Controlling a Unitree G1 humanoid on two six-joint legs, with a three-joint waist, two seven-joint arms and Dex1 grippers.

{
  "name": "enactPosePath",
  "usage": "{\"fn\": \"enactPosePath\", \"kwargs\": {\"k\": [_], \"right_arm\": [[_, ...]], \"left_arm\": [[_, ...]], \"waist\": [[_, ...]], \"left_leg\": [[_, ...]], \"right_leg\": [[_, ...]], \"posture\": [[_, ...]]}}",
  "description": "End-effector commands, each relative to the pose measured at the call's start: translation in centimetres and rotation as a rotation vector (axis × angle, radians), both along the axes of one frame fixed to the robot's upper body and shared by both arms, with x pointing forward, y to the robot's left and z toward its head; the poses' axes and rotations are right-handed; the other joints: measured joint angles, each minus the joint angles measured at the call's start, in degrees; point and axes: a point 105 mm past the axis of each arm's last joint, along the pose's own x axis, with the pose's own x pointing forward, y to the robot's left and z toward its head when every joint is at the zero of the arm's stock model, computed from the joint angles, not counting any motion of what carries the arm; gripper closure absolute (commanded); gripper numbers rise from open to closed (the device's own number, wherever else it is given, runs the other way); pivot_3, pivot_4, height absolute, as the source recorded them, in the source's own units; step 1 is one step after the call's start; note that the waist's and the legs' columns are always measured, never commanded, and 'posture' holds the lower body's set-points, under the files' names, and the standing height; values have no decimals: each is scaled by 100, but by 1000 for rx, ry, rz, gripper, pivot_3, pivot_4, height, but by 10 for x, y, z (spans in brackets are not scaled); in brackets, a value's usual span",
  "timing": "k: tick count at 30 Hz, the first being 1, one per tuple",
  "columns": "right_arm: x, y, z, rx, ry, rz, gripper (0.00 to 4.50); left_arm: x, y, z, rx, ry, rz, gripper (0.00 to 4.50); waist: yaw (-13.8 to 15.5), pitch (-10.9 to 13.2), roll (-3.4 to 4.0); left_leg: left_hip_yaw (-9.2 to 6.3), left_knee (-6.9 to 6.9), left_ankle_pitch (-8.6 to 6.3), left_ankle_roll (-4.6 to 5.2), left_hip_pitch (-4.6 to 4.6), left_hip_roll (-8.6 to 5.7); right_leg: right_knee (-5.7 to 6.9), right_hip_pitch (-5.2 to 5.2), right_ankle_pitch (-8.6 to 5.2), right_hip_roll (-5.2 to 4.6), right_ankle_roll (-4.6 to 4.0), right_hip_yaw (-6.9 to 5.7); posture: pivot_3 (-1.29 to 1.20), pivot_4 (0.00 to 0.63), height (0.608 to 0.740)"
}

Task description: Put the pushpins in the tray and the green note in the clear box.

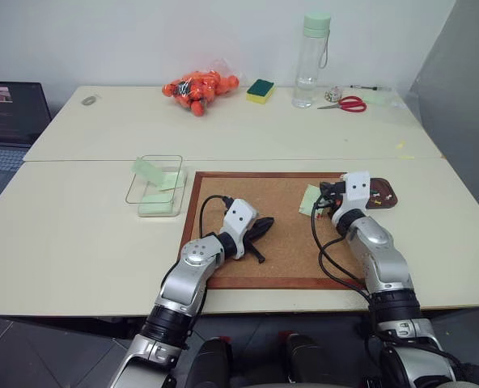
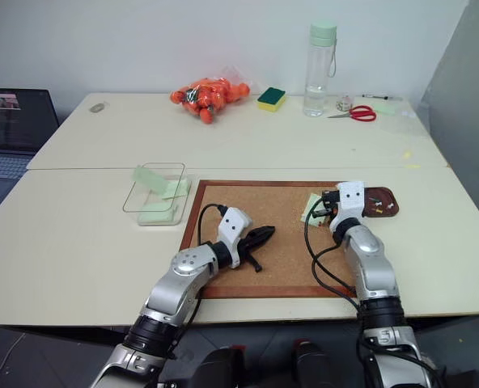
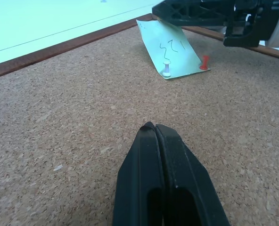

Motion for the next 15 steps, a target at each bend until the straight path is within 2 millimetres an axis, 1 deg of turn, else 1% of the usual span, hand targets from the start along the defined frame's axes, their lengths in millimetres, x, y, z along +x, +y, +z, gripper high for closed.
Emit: {"fn": "enactPosePath", "kwargs": {"k": [1,6,7,8,12,15], "right_arm": [[3,-19,25,-1,-100,-100,4461],[9,-67,34,-6,-135,-352,4461],[10,-73,35,-9,-134,-385,4461],[10,-77,35,-10,-135,-405,4461],[19,-98,26,0,-73,-490,4461],[22,-104,20,20,-45,-509,4461]], "left_arm": [[-9,-1,-26,34,98,-9,4500],[-10,-2,-26,34,99,-14,4500],[-11,-2,-26,34,99,-15,4500],[-11,-2,-26,34,99,-15,4500],[-11,-2,-26,34,100,-16,4500],[-12,-2,-27,35,102,-18,4500]], "waist": [[-1,0,0],[3,0,1],[0,0,1],[-2,0,1],[-15,-3,5],[-15,-3,5]], "left_leg": [[-1,0,0,0,0,0],[0,0,0,0,-1,-1],[1,0,0,0,0,-1],[2,0,0,0,0,-1],[5,-3,0,0,2,-3],[6,-3,0,0,3,-3]], "right_leg": [[0,0,0,0,0,-1],[-1,0,0,-1,0,0],[-1,0,0,-1,0,1],[-1,0,0,0,0,1],[-1,0,0,1,0,3],[-1,0,0,1,0,4]], "posture": [[0,150,740],[0,150,740],[0,150,740],[0,150,740],[0,150,740],[0,150,740]]}}
